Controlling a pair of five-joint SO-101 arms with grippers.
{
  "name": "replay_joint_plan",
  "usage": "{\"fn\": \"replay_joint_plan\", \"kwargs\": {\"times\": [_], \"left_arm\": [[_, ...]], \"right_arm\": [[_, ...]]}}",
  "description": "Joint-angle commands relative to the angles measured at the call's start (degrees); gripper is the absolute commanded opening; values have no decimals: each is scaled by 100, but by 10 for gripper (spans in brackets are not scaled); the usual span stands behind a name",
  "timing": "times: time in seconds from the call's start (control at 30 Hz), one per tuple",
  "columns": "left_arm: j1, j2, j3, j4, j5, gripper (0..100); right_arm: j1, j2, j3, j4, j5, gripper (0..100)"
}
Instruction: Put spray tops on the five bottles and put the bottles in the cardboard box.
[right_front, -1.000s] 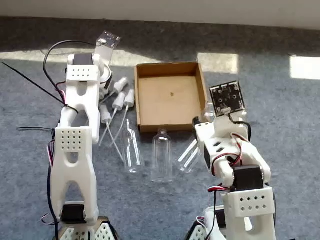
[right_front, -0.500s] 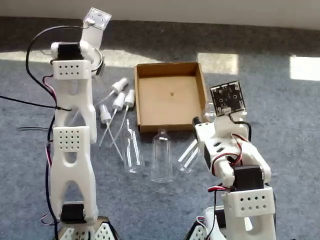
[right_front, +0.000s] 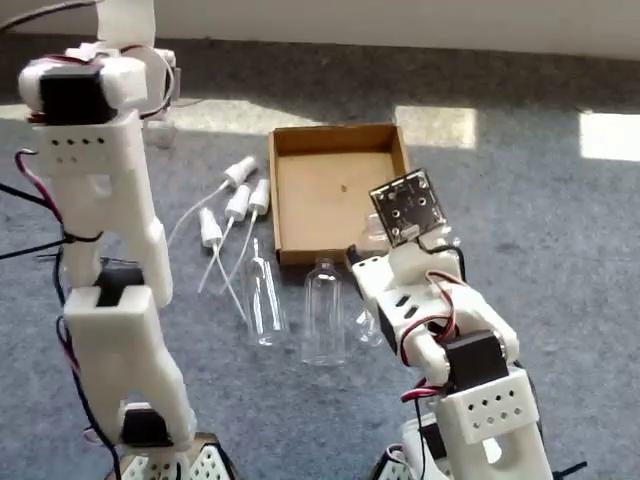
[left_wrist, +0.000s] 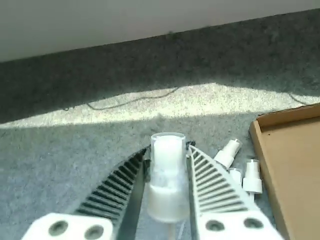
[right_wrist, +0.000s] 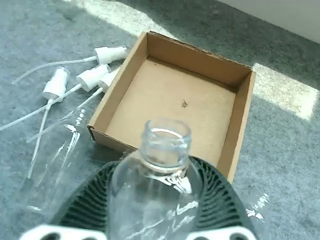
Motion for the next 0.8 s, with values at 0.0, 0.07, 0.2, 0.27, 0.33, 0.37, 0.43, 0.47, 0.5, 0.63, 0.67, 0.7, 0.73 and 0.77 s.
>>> {"fn": "replay_joint_plan", "kwargs": {"times": [0.0, 0.07, 0.2, 0.27, 0.33, 0.37, 0.43, 0.47, 0.5, 0.63, 0.67, 0.7, 0.73, 0.77], "left_arm": [[57, -2105, 1886, 26, 114, 56], [215, -2897, 2800, 18, 114, 56], [655, -4356, 4189, -114, 114, 56], [901, -5007, 4708, -527, 132, 56], [1112, -5596, 5191, -1002, 484, 56], [1200, -5877, 5420, -1213, 642, 56], [1464, -6369, 5895, -1626, 879, 56], [1631, -6607, 6158, -1873, 967, 56], [1798, -6835, 6448, -2163, 1037, 56], [2352, -7530, 7609, -3437, 1213, 56], [2466, -7662, 7890, -3807, 1204, 56], [2545, -7749, 8145, -4167, 1196, 56], [2624, -7820, 8330, -4475, 1204, 56], [2677, -7873, 8505, -4738, 1204, 56]], "right_arm": [[-242, -101, -110, -338, -62, 5], [-277, -101, -75, -927, -70, 5], [-303, -101, 426, -2220, -88, 5], [-382, -101, 787, -2738, -114, 5], [-523, -101, 1130, -3204, -369, 5], [-593, -101, 1279, -3407, -484, 5], [-752, -101, 1525, -3697, -571, 5], [-796, -101, 1613, -3767, -571, 5], [-840, -101, 1675, -3793, -580, 5], [-1059, -101, 1745, -3802, -563, 5], [-1103, -101, 1763, -3802, -563, 5], [-1130, -101, 1763, -3802, -563, 5], [-1130, -110, 1763, -3802, -563, 5], [-1130, -127, 1763, -3802, -563, 5]]}}
